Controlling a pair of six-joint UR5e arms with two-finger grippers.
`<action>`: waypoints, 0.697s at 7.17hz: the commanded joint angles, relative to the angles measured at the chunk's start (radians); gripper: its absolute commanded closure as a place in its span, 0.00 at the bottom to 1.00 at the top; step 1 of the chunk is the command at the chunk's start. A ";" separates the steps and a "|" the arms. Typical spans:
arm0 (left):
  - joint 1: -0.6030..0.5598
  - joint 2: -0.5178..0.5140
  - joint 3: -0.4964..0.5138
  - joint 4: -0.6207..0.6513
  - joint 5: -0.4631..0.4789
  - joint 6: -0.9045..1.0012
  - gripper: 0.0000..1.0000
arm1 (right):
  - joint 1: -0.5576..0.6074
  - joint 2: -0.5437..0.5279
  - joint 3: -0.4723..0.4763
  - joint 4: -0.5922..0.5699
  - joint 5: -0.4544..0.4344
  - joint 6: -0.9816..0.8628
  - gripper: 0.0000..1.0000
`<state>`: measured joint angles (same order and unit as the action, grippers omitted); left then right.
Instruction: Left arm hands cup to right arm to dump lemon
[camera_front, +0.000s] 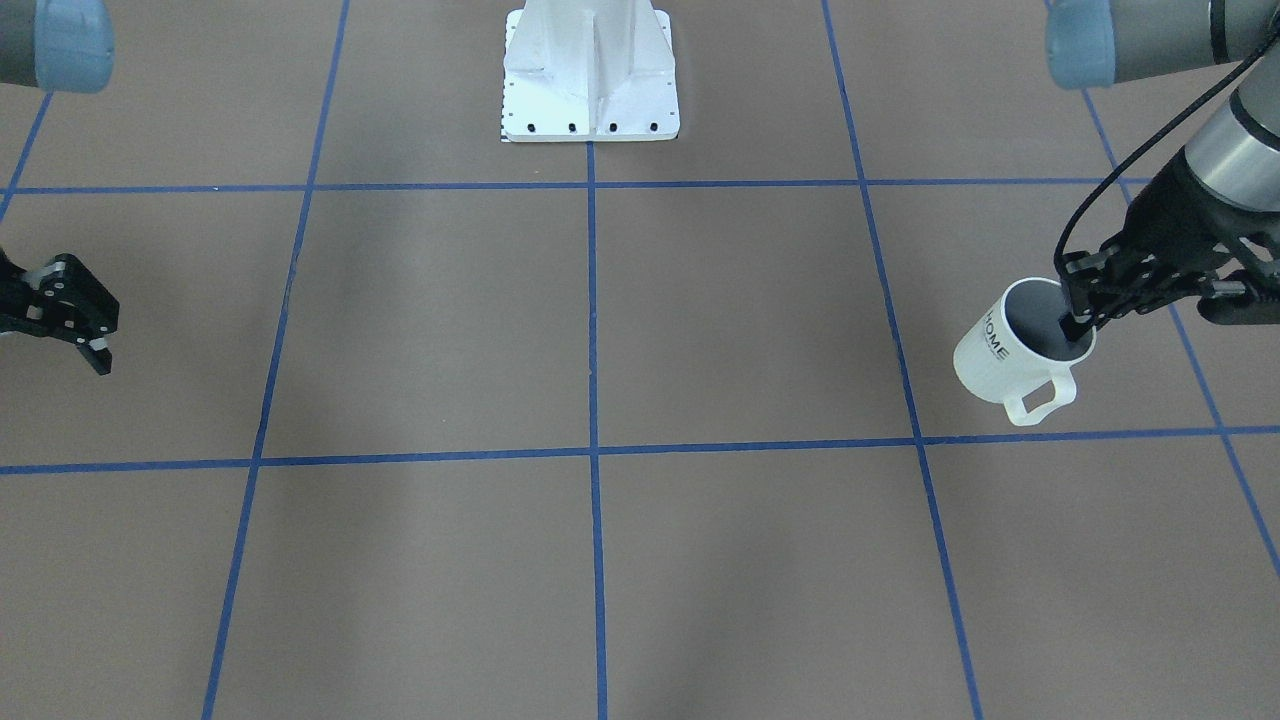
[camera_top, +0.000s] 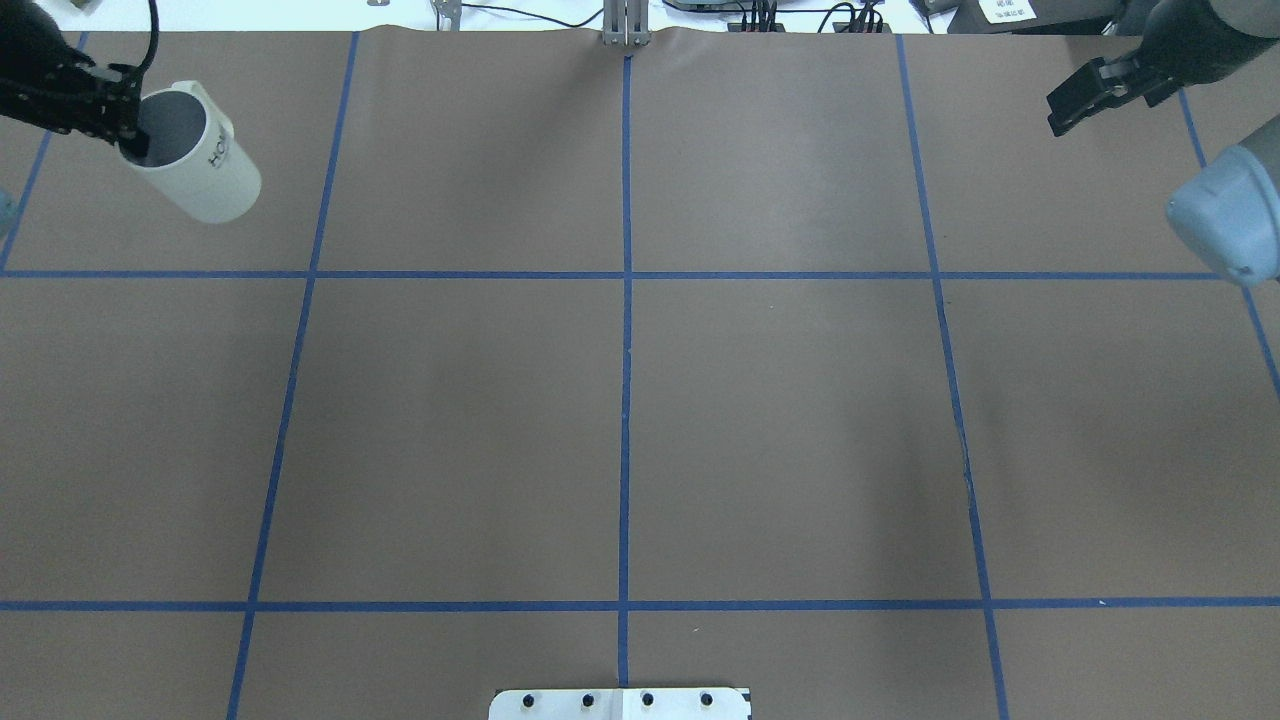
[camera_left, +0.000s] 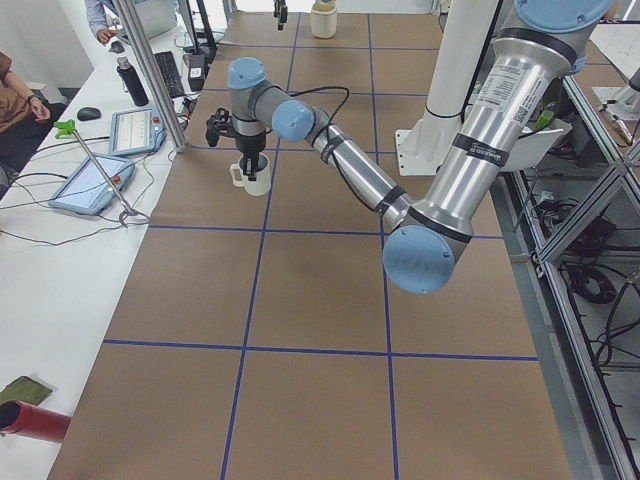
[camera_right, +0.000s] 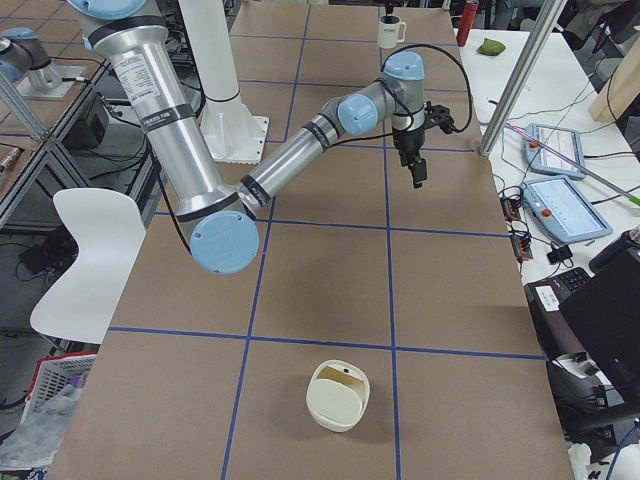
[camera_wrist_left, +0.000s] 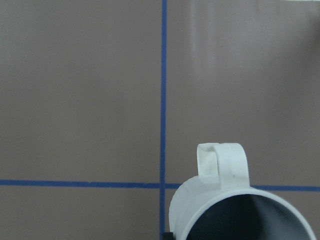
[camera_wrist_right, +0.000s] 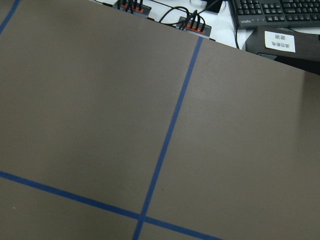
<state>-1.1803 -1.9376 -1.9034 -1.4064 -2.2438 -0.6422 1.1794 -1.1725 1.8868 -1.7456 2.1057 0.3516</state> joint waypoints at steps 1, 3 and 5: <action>0.005 0.164 -0.051 -0.012 0.058 0.105 1.00 | 0.044 -0.051 -0.002 -0.054 0.083 -0.061 0.00; 0.010 0.292 -0.034 -0.136 0.058 0.110 1.00 | 0.123 -0.087 -0.003 -0.092 0.154 -0.188 0.00; 0.013 0.357 0.024 -0.299 0.046 0.093 1.00 | 0.149 -0.099 -0.002 -0.127 0.154 -0.241 0.00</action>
<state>-1.1693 -1.6233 -1.9125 -1.6068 -2.1911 -0.5420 1.3112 -1.2604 1.8842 -1.8550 2.2552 0.1419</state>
